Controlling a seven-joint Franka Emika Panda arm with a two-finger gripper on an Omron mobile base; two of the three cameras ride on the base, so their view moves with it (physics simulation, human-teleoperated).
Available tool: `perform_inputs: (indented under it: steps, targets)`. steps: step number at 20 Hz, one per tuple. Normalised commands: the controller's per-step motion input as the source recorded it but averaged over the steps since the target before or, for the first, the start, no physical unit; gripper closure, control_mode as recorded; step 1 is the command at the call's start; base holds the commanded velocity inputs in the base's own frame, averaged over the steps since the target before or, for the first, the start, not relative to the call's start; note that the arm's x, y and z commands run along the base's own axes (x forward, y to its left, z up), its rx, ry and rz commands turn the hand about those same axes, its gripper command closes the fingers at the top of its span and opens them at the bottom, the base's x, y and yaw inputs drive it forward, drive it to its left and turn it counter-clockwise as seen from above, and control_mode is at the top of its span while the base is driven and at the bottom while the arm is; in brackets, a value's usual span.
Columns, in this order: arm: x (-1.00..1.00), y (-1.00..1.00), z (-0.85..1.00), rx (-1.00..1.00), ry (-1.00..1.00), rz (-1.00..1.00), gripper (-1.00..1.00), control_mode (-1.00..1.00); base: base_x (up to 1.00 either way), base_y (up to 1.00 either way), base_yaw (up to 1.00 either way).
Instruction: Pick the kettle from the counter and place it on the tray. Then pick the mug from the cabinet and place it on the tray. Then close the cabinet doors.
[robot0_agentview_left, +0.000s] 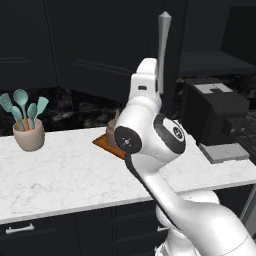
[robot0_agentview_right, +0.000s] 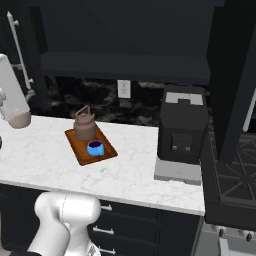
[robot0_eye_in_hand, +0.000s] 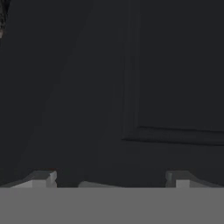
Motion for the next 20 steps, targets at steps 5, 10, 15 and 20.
perform_inputs:
  steps: [5, 10, 15, 20]
  targets:
    - [0.72, -0.58, 0.00, 0.00, 0.00, 0.00, -1.00, -1.00, 0.00, 0.00, 0.00]
    - [0.89, -0.53, 0.00, 0.00, 0.07, 0.00, -1.00, -1.00, 0.00, 0.00, 0.00]
    - [0.94, -0.39, 0.00, 0.00, 0.11, 0.00, -1.00, -1.00, 0.00, 0.00, 0.00]
    - [0.88, -0.24, -0.07, 0.00, 0.05, 0.11, -1.00, -1.00, 0.00, 0.00, 0.00]
